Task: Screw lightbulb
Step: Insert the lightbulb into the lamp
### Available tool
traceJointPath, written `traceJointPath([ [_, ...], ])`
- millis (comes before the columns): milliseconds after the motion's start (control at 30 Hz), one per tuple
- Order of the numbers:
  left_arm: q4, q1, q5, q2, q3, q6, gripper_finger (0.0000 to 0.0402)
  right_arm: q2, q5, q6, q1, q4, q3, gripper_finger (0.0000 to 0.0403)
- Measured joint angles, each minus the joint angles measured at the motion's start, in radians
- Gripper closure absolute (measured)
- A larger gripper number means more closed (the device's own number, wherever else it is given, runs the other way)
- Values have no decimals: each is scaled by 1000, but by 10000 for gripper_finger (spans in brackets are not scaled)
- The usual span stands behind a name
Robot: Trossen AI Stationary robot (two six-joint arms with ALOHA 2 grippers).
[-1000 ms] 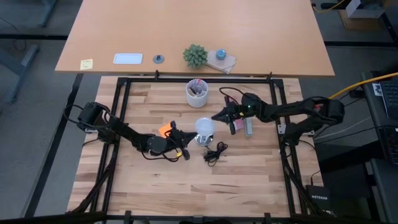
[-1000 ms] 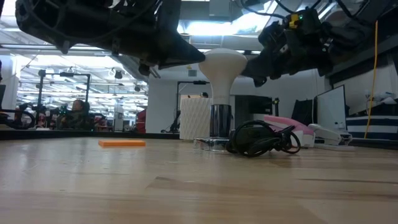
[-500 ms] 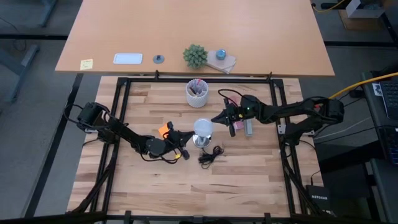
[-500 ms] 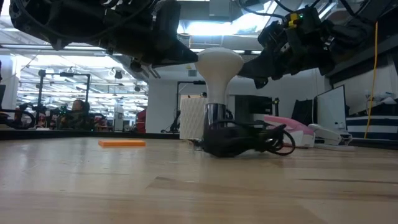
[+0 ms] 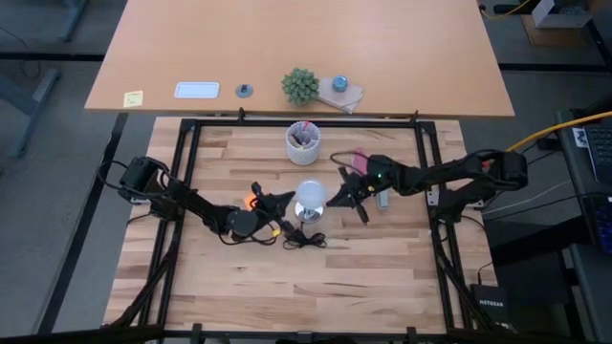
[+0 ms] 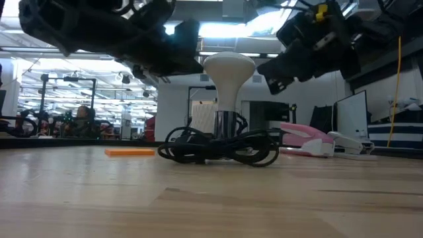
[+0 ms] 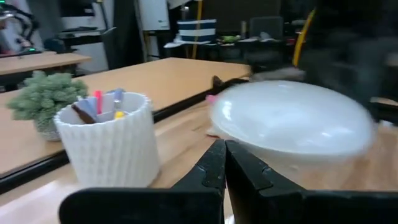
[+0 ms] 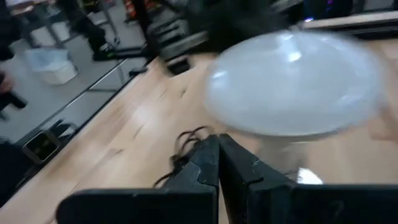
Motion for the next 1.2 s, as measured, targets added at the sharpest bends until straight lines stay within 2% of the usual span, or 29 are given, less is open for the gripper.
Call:
traceJointPath([
  [167,13,-5,-26,-3,0,36,400,1,82,-10,59,9,-2,398],
  [333,15,-42,-109,-30,0,101,400,-16,94,-28,74,23,-2,398],
  [467,18,-82,-136,-55,0,144,400,-75,136,-32,70,25,-2,398],
  [633,15,-127,-129,-63,0,144,400,-194,240,-92,70,2,-2,398],
  [767,14,-144,-54,-63,0,117,400,-275,384,-167,70,-37,-2,398],
  [933,7,-129,143,-62,0,54,400,-281,568,-226,63,-59,-1,398],
  [1067,3,-102,266,-61,-1,13,400,-222,556,-231,28,-81,-1,398],
  [1200,-1,-80,276,-60,-1,6,400,-160,501,-227,15,-56,-1,398],
])
